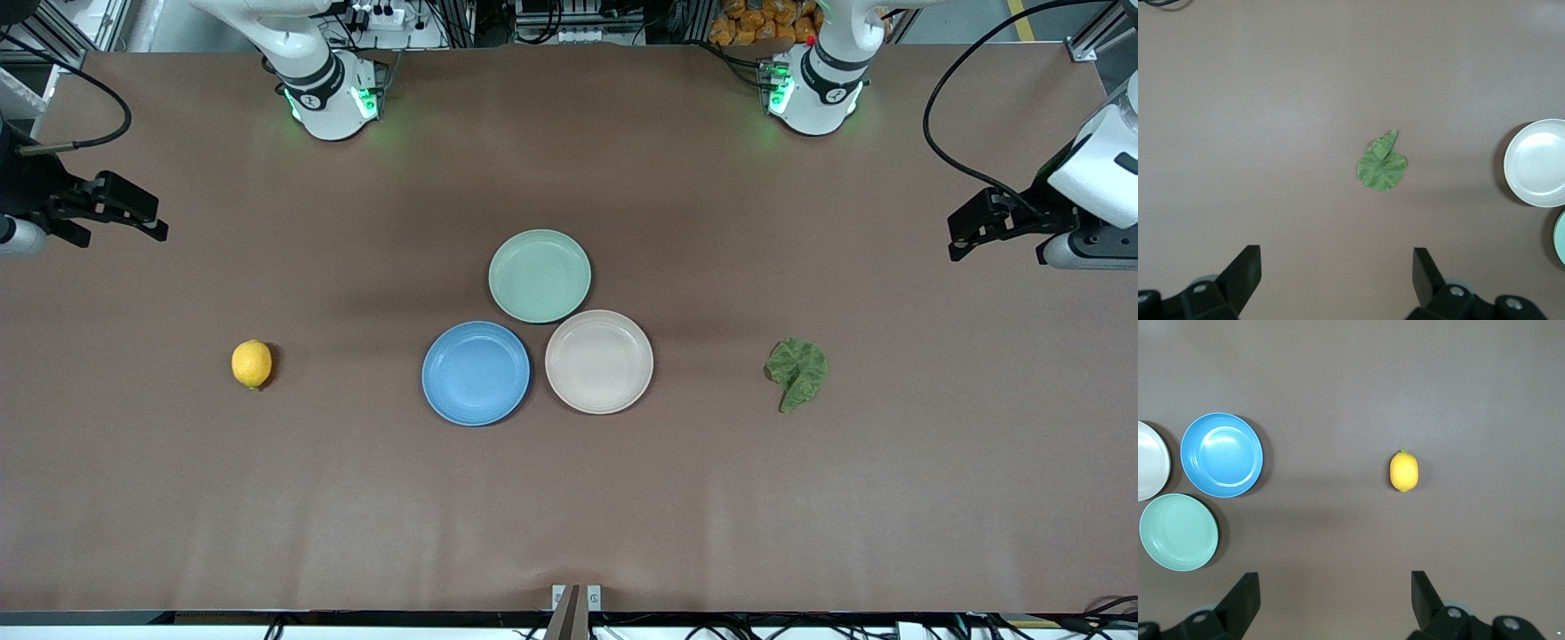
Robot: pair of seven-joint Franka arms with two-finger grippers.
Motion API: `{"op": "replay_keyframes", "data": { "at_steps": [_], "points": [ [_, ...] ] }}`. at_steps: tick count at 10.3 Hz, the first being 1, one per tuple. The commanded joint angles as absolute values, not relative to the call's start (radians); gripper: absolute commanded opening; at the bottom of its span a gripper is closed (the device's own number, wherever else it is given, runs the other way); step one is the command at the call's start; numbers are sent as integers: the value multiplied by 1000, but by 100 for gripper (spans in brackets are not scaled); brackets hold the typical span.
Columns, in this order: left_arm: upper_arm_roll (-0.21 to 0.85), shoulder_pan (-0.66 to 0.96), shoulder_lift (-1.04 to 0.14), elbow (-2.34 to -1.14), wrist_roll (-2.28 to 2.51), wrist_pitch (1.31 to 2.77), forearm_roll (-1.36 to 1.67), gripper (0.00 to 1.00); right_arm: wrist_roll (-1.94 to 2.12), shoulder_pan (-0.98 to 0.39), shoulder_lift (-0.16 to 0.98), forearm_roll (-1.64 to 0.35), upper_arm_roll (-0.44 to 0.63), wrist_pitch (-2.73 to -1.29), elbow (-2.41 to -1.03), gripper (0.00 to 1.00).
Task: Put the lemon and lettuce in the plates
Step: 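Reach the right gripper to the lemon while the left gripper reaches the lettuce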
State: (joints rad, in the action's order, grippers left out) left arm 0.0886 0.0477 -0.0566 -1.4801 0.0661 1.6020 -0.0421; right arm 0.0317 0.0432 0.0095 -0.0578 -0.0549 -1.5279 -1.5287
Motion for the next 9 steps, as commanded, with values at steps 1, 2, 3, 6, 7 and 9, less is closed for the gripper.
{"op": "replay_keyframes", "data": {
  "at_steps": [1,2,3,6,7,9],
  "points": [
    [89,44,-38,-1488,43,1580,-17,100,37,48,12,-45,-60,-1514,-1516,100],
    [87,46,-40,-1488,44,1580,-14,100,37,43,12,-16,-61,-1514,-1517,100],
    [86,46,-46,-1489,52,1580,6,100,35,43,12,-12,-61,-1513,-1517,100],
    [86,51,-98,-1505,54,1582,18,100,35,44,12,-12,-61,-1514,-1520,100],
    [87,51,-127,-1515,49,1588,17,100,35,46,12,-12,-61,-1513,-1520,100],
    [92,51,-155,-1616,46,1694,11,100,35,44,14,-12,-61,-1514,-1528,100]
  ]
}}
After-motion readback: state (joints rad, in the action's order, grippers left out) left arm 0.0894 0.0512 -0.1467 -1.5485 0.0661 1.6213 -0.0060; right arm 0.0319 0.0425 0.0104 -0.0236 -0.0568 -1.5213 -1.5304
